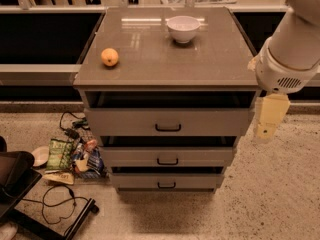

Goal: Open top drawer

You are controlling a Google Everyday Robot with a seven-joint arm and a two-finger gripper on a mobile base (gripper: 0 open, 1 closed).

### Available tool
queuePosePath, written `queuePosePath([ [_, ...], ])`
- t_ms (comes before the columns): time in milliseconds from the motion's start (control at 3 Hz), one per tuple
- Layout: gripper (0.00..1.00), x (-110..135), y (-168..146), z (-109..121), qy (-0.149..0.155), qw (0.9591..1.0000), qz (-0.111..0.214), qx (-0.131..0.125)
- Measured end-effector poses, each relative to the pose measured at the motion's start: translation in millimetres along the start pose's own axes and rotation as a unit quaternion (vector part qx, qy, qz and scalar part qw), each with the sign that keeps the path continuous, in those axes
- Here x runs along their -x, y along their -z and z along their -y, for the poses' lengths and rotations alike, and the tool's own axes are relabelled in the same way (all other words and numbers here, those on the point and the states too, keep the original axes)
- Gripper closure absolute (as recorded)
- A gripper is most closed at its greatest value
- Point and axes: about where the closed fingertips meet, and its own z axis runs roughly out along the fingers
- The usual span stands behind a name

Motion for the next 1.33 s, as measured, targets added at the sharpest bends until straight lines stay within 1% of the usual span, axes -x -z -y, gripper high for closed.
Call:
queuePosePath([
  [333, 0.00, -1, -52, 19, 0.040, 0.9989, -0.025, -0.003],
  [667, 0.00, -4, -93, 37, 0.061, 0.9970, -0.047, -0.002],
  [1000, 0.00, -9, -124, 47, 0.036, 0.9988, -0.034, -0.001],
  [1333, 0.00, -11, -145, 40, 0.005, 1.0000, -0.001, 0.000],
])
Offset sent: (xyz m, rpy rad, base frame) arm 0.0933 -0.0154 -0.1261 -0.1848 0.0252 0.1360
